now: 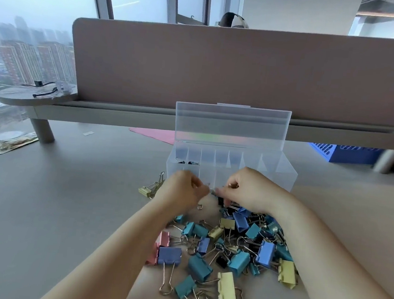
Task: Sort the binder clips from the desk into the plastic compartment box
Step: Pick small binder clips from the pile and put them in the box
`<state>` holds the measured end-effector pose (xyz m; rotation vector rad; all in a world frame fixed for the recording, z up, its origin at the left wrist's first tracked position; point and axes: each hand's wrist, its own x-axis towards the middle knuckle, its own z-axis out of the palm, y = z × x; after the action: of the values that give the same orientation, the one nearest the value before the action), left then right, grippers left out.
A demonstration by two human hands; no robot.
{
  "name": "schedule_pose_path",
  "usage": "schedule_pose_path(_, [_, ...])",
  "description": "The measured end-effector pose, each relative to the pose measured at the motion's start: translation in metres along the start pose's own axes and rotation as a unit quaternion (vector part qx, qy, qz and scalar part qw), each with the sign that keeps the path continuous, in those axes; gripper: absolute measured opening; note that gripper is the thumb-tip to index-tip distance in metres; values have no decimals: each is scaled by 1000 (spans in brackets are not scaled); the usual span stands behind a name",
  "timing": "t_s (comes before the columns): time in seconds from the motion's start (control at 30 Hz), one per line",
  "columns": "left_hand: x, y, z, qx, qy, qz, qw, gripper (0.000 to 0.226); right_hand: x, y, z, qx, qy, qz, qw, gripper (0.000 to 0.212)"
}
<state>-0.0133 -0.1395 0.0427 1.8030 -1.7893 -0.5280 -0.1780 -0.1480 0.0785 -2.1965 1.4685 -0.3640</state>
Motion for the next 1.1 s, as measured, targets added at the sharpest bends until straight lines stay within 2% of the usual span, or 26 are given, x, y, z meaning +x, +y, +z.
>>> schedule_pose_path(0.07, [3, 1, -8, -149, -22, -39, 988, 26, 1, -1, 1, -56, 5, 22, 998, 42])
schedule_pose_path(0.1, [3, 2, -12, -239, -39, -81, 967, 27, 1, -2, 3, -84, 14, 30, 996, 42])
schedule_pose_path(0.13, [3, 4, -15, -339, -67, -128, 930, 27, 1, -2, 4, -109, 21, 35, 993, 42])
schedule_pose_path(0.2, [4, 5, -18, -506, -133, -195, 829, 22, 1, -3, 6, -143, 31, 39, 988, 37])
schedule_pose_path(0.23, [5, 4, -19, -557, -159, -211, 787, 20, 1, -4, 7, -153, 31, 40, 987, 34])
schedule_pose_path(0.3, [7, 2, -19, -614, -185, -226, 733, 15, 0, -5, 8, -172, 30, 37, 984, 32])
schedule_pose_path(0.43, [5, 1, -21, -660, -196, -233, 687, 11, 1, -6, 7, -183, 32, 29, 982, 27])
schedule_pose_path(0.5, [5, 1, -20, -656, -193, -239, 689, 15, 0, -7, 7, -178, 22, 29, 983, 25])
schedule_pose_path(0.67, [7, 1, -14, -612, -163, -231, 739, 30, 1, -6, 13, -213, 15, 34, 976, 39])
schedule_pose_path(0.9, [1, 6, -13, -590, -145, -222, 762, 26, 5, -3, 21, -219, 31, 13, 975, 34])
schedule_pose_path(1.0, [0, 6, -13, -553, -136, -203, 796, 25, 6, 0, 18, -155, 20, 13, 988, 31])
schedule_pose_path(1.1, [0, 4, -12, -488, -110, -169, 849, 26, 5, 3, 8, 4, 38, 15, 999, 33])
